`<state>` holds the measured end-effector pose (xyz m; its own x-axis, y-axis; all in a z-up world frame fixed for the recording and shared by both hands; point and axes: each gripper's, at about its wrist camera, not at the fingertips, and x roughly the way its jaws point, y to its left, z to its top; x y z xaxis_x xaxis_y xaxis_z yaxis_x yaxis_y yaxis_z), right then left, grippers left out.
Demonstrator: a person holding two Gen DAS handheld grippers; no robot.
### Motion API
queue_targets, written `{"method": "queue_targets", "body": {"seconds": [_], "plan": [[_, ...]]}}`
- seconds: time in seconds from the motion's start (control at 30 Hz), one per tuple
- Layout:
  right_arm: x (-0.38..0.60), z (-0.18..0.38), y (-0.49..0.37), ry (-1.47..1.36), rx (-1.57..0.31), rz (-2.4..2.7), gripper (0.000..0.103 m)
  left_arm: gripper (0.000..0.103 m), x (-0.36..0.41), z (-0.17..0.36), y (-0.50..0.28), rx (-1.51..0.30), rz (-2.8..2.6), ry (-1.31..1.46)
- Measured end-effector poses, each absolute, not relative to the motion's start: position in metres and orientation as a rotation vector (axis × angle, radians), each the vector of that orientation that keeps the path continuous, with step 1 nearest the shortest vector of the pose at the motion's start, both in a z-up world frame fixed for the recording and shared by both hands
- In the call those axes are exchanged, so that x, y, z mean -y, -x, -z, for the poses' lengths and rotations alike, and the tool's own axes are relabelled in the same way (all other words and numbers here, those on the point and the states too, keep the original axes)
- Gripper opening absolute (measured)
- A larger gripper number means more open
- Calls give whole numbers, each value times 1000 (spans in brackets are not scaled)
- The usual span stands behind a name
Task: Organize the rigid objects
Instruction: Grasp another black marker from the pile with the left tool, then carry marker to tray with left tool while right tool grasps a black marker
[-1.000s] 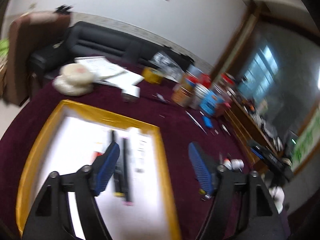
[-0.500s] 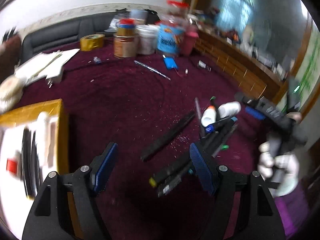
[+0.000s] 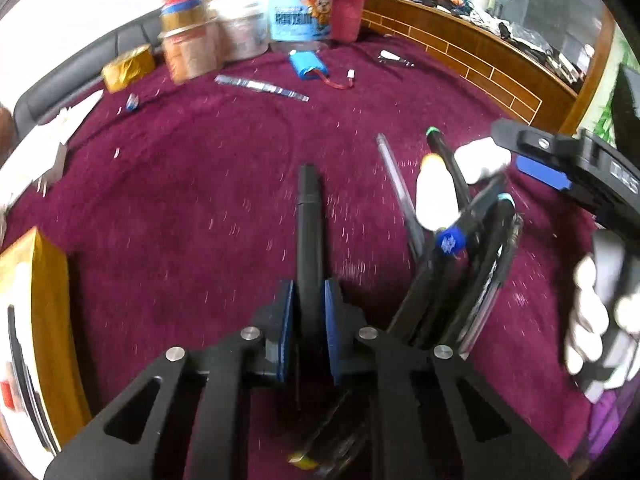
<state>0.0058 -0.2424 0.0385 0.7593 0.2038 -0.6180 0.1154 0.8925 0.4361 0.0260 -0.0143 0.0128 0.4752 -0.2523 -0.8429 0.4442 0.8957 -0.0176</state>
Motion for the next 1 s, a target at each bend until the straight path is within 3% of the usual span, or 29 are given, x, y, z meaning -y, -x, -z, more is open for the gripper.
{"method": "queue_targets", "body": {"seconds": [0.2,0.23,0.3,0.33,0.37,0.43,0.47,1.0], "plan": [[247,-35,-5,-500,-721,-43,86,15,0,-13,-9,-1032,398,-156],[246,-35,-5,-498,-724,-43,86,18,1,-12,-12,-1030,393,-142],[246,-34,-5,-490,-729,-37,86,37,7,-12,-17,-1019,386,-136],[246,-34,-5,-487,-729,-32,86,37,12,-12,-18,-1010,389,-141],[246,-34,-5,-486,-730,-28,86,37,18,-11,-19,-997,384,-158],[247,-33,-6,-485,-736,-22,86,16,24,-10,-17,-967,370,-198],[248,-32,-7,-486,-741,-20,86,12,23,-10,-16,-962,382,-182],[251,-25,-10,-495,-781,6,86,12,-67,-84,70,-732,541,288]]}}
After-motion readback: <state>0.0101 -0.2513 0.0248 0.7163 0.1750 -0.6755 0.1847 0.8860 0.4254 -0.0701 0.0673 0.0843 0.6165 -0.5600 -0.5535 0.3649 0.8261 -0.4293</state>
